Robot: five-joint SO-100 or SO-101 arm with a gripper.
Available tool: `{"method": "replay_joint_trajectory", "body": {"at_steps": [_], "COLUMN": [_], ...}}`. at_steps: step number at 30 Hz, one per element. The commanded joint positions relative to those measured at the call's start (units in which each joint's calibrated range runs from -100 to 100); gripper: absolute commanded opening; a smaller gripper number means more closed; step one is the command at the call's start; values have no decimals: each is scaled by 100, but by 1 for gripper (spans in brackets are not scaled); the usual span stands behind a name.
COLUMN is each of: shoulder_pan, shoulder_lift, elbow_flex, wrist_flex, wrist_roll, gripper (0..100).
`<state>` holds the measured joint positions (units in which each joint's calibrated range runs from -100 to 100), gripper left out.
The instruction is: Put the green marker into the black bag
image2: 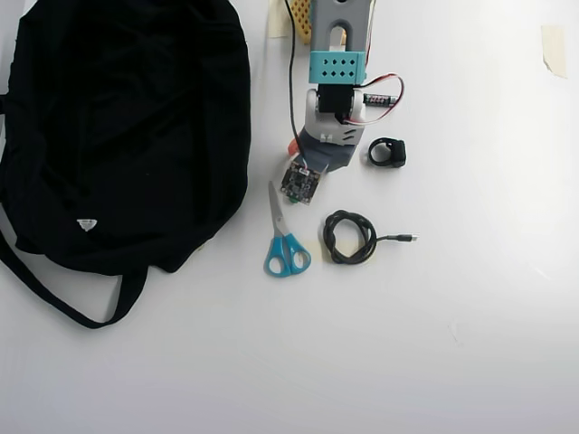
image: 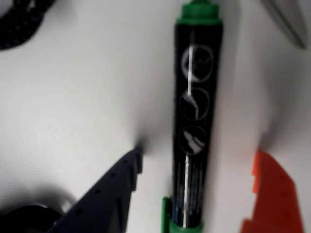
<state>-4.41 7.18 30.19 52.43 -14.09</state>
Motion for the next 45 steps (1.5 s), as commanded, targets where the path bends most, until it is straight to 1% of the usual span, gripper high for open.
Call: {"method": "replay_joint_trajectory", "body": {"at_steps": [1,11,18,27,33,37,45], "shoulder_pan": [-15,-15,-15,-15,-15,-15,-15], "shoulder_lift": [79,137,137,137,137,137,70], "elbow_flex": [-99,-81,-27,-27,-27,-27,-99], "wrist_flex": [-83,-75,-32,-14,3,3,46], "wrist_roll": [4,-12,-12,-12,-2,4,-7], "gripper": [29,28,16,7,6,2,2]}}
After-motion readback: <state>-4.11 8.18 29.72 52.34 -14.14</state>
